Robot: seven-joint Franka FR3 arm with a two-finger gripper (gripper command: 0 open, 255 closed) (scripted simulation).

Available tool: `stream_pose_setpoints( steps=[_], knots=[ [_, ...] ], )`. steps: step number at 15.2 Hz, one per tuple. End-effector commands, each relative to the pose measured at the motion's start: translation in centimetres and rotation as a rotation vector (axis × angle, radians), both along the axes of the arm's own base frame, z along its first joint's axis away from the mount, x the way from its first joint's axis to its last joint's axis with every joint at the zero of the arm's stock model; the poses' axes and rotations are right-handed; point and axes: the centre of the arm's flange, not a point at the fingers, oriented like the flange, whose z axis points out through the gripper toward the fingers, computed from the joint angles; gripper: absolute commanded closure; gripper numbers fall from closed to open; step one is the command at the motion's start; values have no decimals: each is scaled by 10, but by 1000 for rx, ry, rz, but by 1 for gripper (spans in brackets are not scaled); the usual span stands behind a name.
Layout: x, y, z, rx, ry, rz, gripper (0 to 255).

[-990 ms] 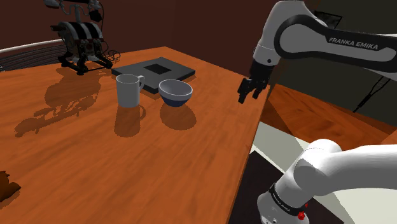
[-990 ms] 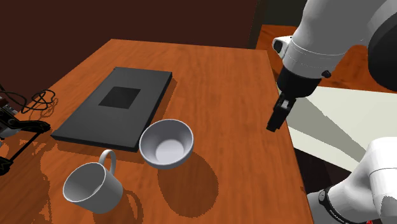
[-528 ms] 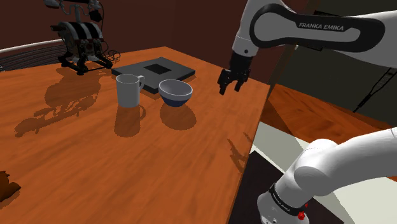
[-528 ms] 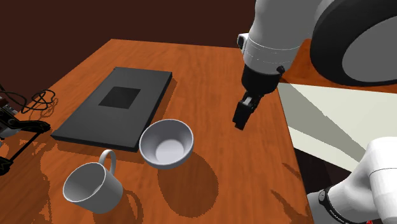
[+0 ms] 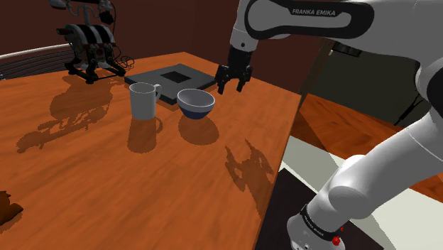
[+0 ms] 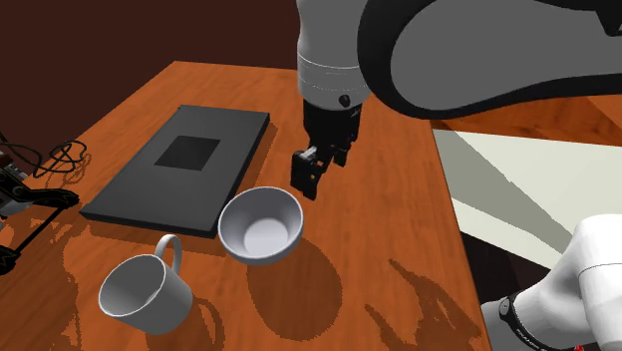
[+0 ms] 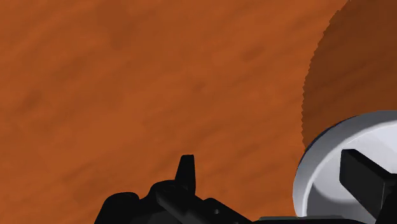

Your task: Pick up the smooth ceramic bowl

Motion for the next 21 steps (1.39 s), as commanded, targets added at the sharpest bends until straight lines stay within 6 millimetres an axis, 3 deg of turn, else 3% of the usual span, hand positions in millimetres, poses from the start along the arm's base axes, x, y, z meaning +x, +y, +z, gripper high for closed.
stream_pose_setpoints(
  steps=[1,4,12,14,15,21],
  knots=[
    [22,13,2,7,-3,-2,0],
    [56,31,7,17,-8,-4,0],
    [57,32,-33,17,-9,-4,0],
    [57,32,-33,17,-9,-4,0],
    [58,32,-34,17,-9,-5,255],
    [58,32,-34,17,-9,-5,255]
  ],
)
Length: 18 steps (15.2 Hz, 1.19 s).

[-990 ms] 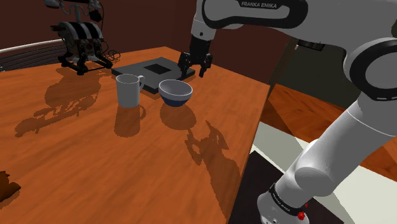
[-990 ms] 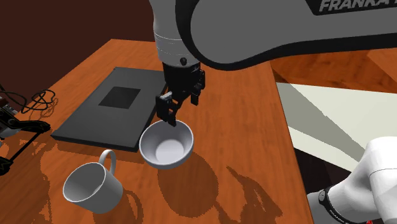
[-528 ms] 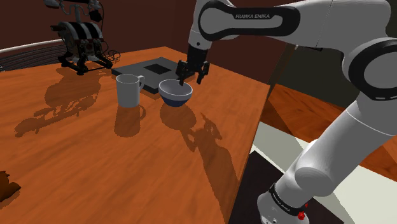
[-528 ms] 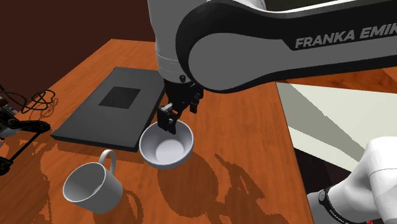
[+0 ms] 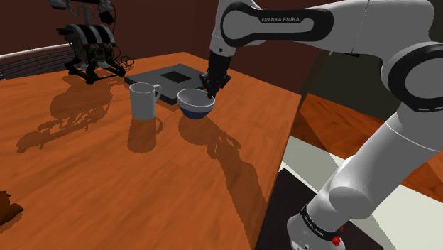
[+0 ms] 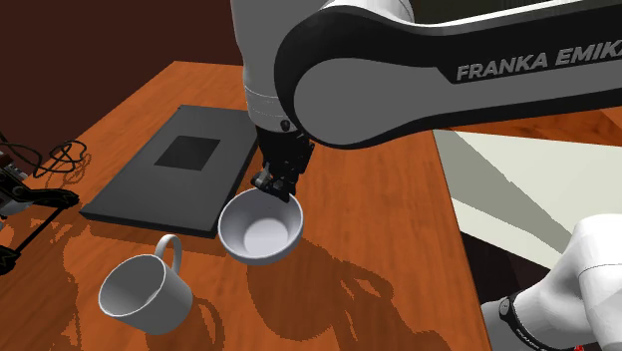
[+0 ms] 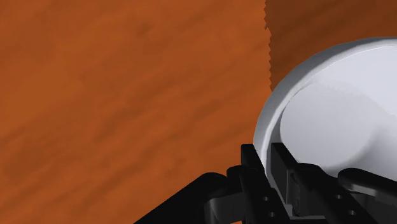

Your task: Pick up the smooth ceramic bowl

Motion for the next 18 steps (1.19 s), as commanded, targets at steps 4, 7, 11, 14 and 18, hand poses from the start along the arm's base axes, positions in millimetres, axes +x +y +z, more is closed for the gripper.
stream_pose_setpoints(
  steps=[4,7,11,14,18],
  knots=[
    [0,0,5,0,0,0,255],
    [0,0,21,0,0,0,255],
    [0,0,42,0,0,0,255],
    [0,0,58,0,0,0,255],
    [0,0,79,0,0,0,255]
  ],
)
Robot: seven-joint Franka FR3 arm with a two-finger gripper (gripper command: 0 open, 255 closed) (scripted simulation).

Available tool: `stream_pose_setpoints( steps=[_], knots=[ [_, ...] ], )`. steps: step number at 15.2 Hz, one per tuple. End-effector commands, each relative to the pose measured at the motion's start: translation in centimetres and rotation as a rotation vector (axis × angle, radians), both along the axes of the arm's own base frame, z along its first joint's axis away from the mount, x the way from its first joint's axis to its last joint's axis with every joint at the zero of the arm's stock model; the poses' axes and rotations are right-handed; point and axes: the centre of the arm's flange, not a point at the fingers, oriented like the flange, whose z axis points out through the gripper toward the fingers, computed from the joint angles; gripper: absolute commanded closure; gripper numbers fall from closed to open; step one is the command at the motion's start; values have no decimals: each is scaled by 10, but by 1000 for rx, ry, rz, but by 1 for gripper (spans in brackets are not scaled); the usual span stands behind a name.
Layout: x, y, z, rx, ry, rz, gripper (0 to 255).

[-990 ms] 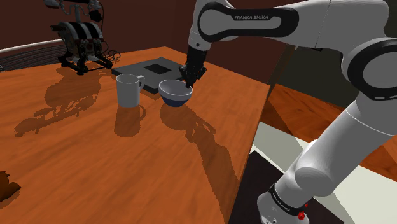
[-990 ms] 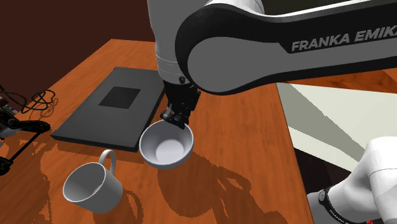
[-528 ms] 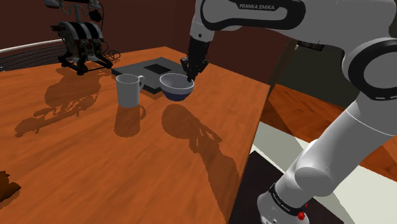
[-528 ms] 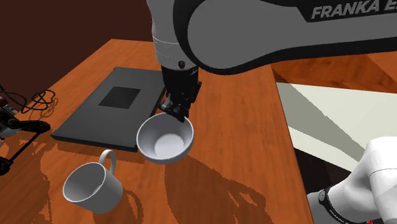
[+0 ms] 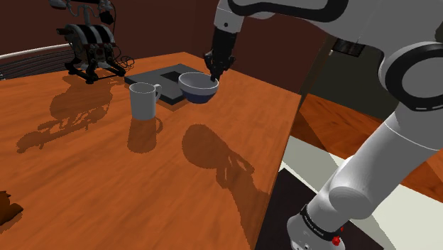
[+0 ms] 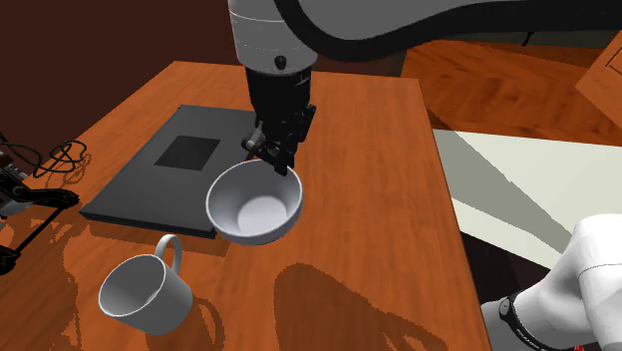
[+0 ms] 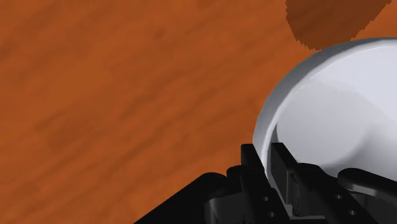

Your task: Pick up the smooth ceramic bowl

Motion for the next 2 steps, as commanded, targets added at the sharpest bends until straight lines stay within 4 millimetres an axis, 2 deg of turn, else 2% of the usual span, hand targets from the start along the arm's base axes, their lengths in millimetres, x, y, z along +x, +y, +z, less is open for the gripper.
stream_pose_setpoints(
  steps=[1,2],
  knots=[
    [1,0,8,0,0,0,255],
    [1,0,8,0,0,0,255]
  ],
)
